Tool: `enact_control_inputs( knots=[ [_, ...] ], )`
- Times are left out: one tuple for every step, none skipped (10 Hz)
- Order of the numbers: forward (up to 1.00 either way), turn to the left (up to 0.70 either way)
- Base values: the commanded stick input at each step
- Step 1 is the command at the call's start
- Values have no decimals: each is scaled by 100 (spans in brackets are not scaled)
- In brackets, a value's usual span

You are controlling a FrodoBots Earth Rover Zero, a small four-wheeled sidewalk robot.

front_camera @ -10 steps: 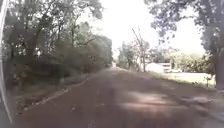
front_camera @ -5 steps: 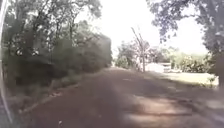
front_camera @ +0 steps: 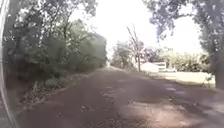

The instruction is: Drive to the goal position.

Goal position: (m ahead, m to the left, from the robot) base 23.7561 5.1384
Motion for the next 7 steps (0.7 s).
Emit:
enact_control_inputs(
  knots=[
    [70, 0],
    [70, 0],
    [70, 0],
    [70, 0],
    [70, 0],
    [70, 0],
    [70, 0]
  ],
)
